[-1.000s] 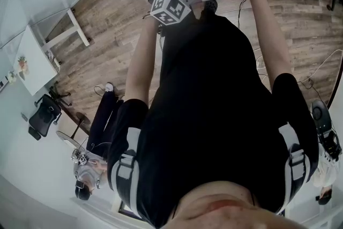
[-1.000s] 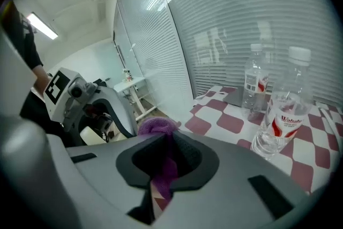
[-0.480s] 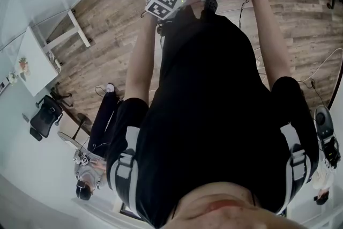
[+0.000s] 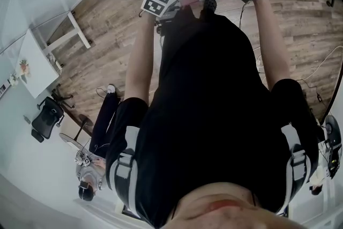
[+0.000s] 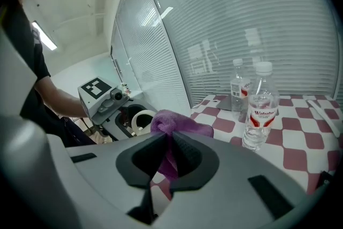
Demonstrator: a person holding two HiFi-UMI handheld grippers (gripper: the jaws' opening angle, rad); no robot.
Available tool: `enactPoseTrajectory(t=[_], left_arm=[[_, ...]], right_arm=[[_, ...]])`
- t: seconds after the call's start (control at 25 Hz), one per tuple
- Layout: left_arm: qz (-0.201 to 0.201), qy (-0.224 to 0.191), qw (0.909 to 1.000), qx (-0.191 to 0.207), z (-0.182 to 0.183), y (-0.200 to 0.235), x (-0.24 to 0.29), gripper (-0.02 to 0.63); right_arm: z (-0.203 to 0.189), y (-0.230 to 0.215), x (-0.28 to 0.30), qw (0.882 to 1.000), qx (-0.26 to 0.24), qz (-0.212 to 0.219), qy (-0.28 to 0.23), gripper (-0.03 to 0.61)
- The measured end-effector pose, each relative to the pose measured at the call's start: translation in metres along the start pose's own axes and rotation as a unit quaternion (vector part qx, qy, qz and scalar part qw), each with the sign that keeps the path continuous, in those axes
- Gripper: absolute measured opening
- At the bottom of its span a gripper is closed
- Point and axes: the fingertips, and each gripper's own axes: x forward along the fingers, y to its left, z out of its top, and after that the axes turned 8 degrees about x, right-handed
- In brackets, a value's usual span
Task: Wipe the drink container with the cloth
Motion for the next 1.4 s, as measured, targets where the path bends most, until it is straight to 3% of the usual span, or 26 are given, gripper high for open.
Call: enactPoseTrajectory(t=[0.52, 1.0, 1.4], left_arm=[[0.012, -0.006, 0.9998, -0.016, 0.009, 0.008, 0.008, 0.293], [0.037, 0.0, 0.9989, -0.028, 0.015, 0.011, 0.016, 0.293], [0.044, 0.001, 0.9988, -0.023, 0.023, 0.012, 0.027, 0.293]], right_arm=[[-0.044, -0.015, -0.001, 0.999, 0.022, -0.012, 0.038, 0.046], [-0.114, -0.052, 0.026, 0.986, 0.059, -0.083, 0.135, 0.046], [-0.079, -0.065, -0.026, 0.987, 0.081, -0.132, 0.038, 0.046]])
